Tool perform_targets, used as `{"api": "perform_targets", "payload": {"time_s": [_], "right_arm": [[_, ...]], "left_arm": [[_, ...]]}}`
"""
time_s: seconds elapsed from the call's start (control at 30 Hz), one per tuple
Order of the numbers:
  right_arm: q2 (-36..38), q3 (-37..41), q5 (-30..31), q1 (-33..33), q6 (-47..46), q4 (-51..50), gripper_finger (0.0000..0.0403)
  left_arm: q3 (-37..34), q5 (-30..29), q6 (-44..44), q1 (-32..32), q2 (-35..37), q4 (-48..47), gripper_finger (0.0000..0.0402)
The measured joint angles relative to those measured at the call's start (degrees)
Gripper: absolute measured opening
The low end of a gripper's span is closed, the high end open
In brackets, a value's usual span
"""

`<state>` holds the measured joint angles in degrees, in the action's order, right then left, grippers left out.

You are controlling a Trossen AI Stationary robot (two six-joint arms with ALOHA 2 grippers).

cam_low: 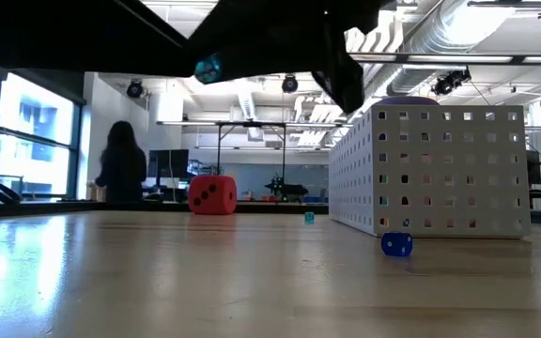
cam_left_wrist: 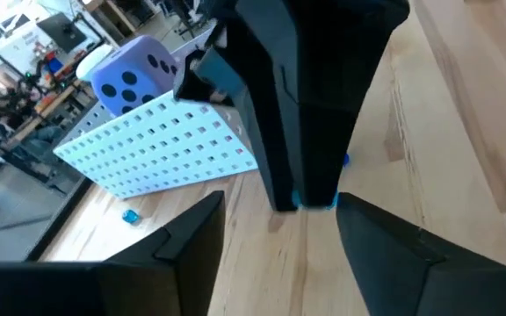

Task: Pick & Place Dice
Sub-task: Put the light blue die into the white bin

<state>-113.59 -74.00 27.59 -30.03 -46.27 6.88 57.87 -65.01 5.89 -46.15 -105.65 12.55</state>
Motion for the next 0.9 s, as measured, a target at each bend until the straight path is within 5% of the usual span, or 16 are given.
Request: {"api": "perform_targets", "payload": {"time_s": [0.27, 0.47, 0.67, 0.9], "right_arm": [[4.1, 0.1, 5.8, 0.2, 0.1, -11.7, 0.0038], [9.3, 0.0, 16.5, -2.4, -2.8, -24.7, 0.0038], [12.6, 0.1, 30.3, -6.0, -15.1, -42.5, 0.0038], [12.5, 0.0, 31.6, -4.4, -30.3, -58.7, 0.0038]], "left_arm": [[0.0, 1.7, 5.2, -1.2, 0.0, 0.0, 0.0221], [0.0, 13.0, 11.6, -1.0, 0.0, 0.7, 0.0221], [0.0, 20.1, 11.7, 1.3, 0.0, 2.0, 0.0221], [0.0, 26.2, 14.4, 2.9, 0.0, 2.1, 0.0221]]}}
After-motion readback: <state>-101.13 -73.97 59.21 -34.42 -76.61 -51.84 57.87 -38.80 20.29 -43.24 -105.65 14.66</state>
